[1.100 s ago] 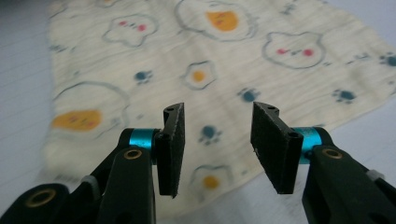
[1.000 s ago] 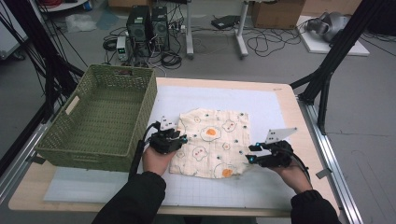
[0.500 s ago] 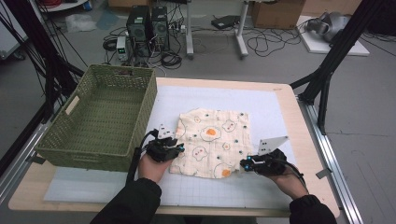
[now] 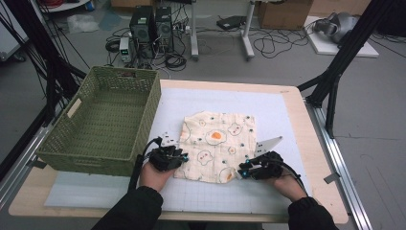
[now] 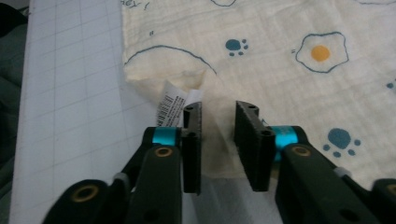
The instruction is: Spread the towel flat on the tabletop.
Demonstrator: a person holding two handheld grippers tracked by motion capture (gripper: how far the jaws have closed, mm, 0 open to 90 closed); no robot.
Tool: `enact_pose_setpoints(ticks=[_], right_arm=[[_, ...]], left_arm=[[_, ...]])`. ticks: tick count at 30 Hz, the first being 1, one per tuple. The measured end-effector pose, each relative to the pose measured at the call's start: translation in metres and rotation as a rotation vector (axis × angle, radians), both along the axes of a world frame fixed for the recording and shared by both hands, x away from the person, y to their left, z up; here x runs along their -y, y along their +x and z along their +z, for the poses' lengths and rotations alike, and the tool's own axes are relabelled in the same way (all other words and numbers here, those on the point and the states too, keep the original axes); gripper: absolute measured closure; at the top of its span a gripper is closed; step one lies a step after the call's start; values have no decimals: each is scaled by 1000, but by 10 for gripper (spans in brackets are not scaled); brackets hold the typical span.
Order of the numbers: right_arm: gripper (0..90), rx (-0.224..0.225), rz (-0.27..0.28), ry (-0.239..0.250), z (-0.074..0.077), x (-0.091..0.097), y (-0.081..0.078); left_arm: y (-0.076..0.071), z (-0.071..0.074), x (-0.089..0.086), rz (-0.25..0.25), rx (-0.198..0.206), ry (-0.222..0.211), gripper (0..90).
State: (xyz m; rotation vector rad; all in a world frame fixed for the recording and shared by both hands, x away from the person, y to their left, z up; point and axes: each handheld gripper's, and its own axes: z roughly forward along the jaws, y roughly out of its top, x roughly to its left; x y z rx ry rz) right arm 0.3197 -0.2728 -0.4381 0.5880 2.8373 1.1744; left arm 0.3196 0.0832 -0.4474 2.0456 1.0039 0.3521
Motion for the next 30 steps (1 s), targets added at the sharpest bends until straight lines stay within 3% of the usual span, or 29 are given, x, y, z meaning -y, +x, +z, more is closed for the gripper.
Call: enact_pose_setpoints(ticks=[2,3,10,12,13,15,18,20,23,25,26,28,30], right_arm=[[867,17,11,-7,1,0,-1],[874,23,15,-8,3,1,-2],[882,3,67,-10,23,25,-22],[880,-35,95,7,27,36,-30],[870,-32,97,7,27,39,-32],[799,-31,65,27,27,46,-32],[726,-25,45,57,24,46,-30],[684,-30,57,34,17,40,-29],[683,-33,61,2,6,31,-27],[729,-32,60,-27,1,27,-26],[775,-19,55,-14,1,26,-26],[865,-18,56,-16,0,25,-26],[887,-24,73,-7,-1,25,-26]], left_arm=[[0,0,0,0,-10,-7,879],[-1,1,0,1,-9,2,891],[-15,6,-2,-36,-15,-23,895],[-18,9,-3,-45,-10,-29,893],[-19,10,-4,-48,-4,-24,886],[-19,11,-5,-42,-11,-16,729],[-22,10,-4,-56,-19,-5,648],[-24,9,-2,-78,-20,3,628],[-25,4,1,-99,-22,35,681],[-25,3,0,-101,-16,33,817],[-24,4,-1,-99,-23,28,866],[-25,4,-2,-101,-27,29,887],[-27,5,-3,-108,-31,32,891]])
